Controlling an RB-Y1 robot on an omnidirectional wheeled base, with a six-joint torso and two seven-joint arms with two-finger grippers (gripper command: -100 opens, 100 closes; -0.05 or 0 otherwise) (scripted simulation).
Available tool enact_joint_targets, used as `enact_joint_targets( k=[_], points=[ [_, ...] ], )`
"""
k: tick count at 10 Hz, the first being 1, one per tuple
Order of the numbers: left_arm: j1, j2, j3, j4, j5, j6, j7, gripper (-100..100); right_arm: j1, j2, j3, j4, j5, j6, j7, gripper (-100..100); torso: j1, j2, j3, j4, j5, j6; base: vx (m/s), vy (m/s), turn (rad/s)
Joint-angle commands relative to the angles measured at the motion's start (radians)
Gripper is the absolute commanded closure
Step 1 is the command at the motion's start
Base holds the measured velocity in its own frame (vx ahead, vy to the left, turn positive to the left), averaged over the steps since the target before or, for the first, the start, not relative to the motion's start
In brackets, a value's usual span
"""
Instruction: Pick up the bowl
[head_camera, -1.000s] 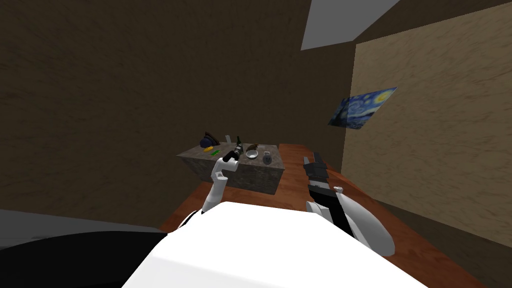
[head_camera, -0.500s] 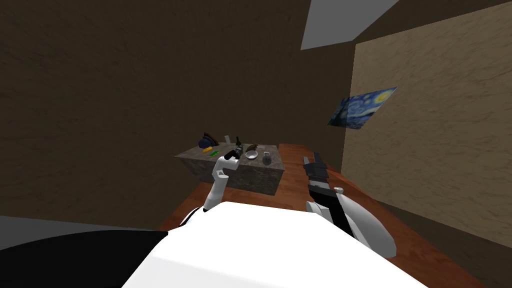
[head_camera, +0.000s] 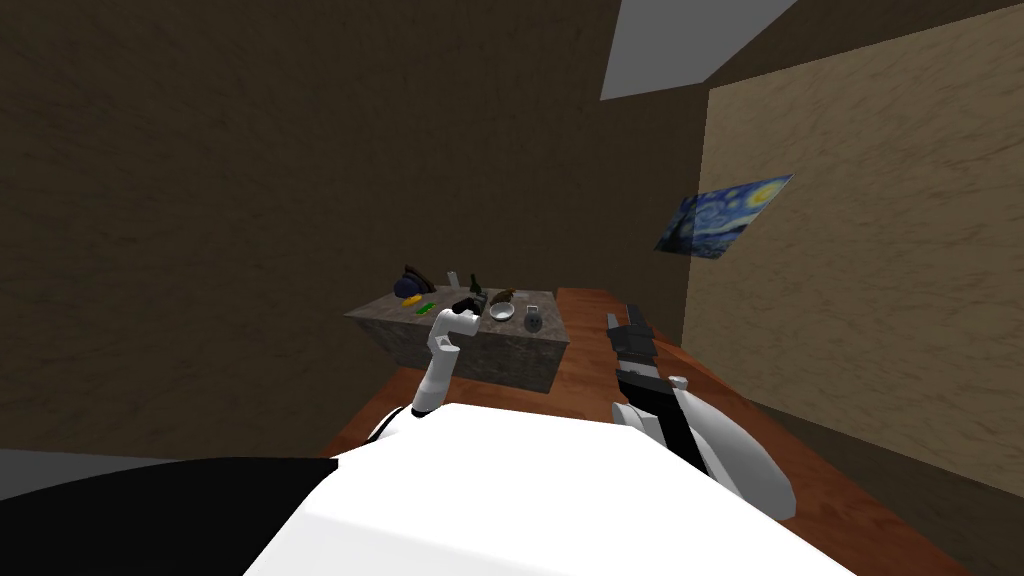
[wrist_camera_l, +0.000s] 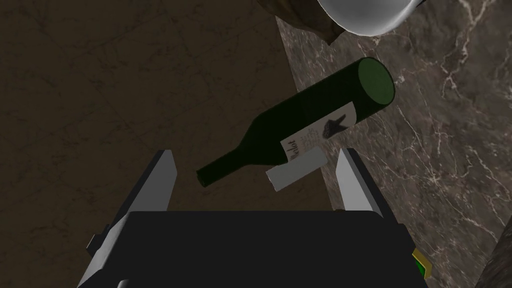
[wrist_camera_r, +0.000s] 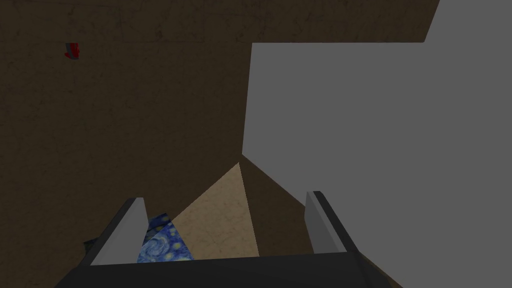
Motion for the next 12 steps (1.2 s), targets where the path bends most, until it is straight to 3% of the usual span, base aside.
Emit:
enact_joint_targets(
  k=[1,12],
  points=[
    [0.000,0.001,0.000,-0.002,0.002,0.038,-0.002,-100,0.000,0.000,0.000,0.000,0.000,0.000,0.000,0,0.000,0.000,0.000,0.000,0.000,0.000,0.017,-0.004,0.001],
    [-0.064,-0.008,-0.005,0.030,0.005,0.321,-0.040,-100,0.000,0.000,0.000,0.000,0.000,0.000,0.000,0,0.000,0.000,0.000,0.000,0.000,0.000,0.039,-0.004,-0.014]
  ],
)
